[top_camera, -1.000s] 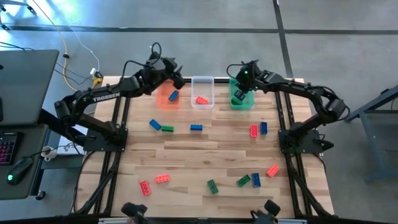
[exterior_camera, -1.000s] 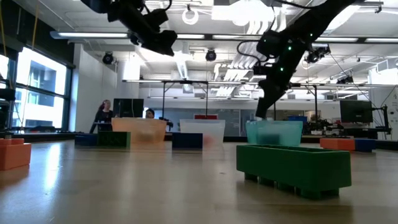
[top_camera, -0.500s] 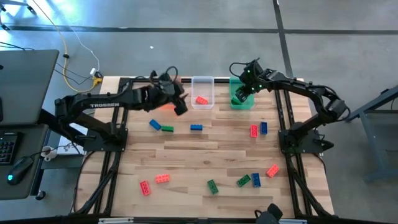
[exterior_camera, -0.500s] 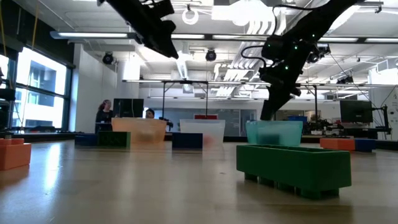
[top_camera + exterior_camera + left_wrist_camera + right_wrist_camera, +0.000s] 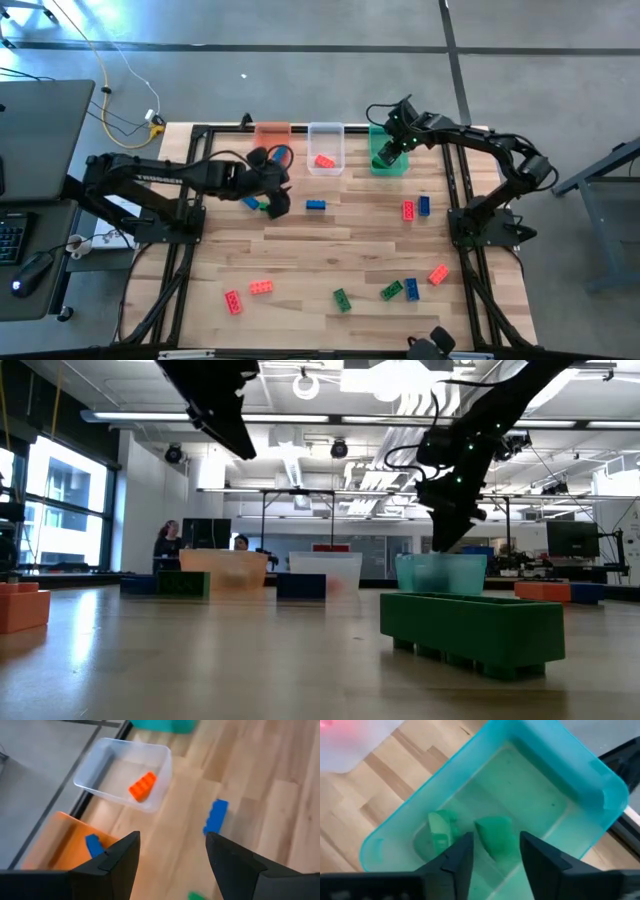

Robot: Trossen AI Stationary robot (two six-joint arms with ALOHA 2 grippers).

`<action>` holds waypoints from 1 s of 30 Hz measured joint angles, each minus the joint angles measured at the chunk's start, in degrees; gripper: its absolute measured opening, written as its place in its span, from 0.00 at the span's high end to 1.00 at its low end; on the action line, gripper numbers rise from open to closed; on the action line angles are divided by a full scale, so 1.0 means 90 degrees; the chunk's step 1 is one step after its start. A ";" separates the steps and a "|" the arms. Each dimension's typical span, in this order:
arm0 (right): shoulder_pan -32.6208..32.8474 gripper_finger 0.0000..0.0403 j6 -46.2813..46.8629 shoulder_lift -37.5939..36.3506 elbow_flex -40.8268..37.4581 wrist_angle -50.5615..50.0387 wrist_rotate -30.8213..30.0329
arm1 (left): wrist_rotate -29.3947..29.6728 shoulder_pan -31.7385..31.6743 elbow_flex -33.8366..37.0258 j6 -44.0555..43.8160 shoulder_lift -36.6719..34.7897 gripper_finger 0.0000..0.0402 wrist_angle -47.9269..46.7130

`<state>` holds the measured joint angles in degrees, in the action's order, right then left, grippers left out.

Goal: Sort & place blocks by color
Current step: Put the green game piece into the green bin, then put the blue game piece into the orange bin

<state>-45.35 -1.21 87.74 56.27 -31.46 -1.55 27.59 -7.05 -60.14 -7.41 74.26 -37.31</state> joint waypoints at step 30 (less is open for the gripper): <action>0.2480 0.52 0.4400 -0.1792 -0.0010 -0.3234 0.0112 | 0.0078 0.0336 -0.0002 0.0210 0.0005 0.47 -0.0069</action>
<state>-23.03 38.40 71.61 56.18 -60.57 -0.55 28.29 -4.03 -60.16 -5.53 74.30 -37.93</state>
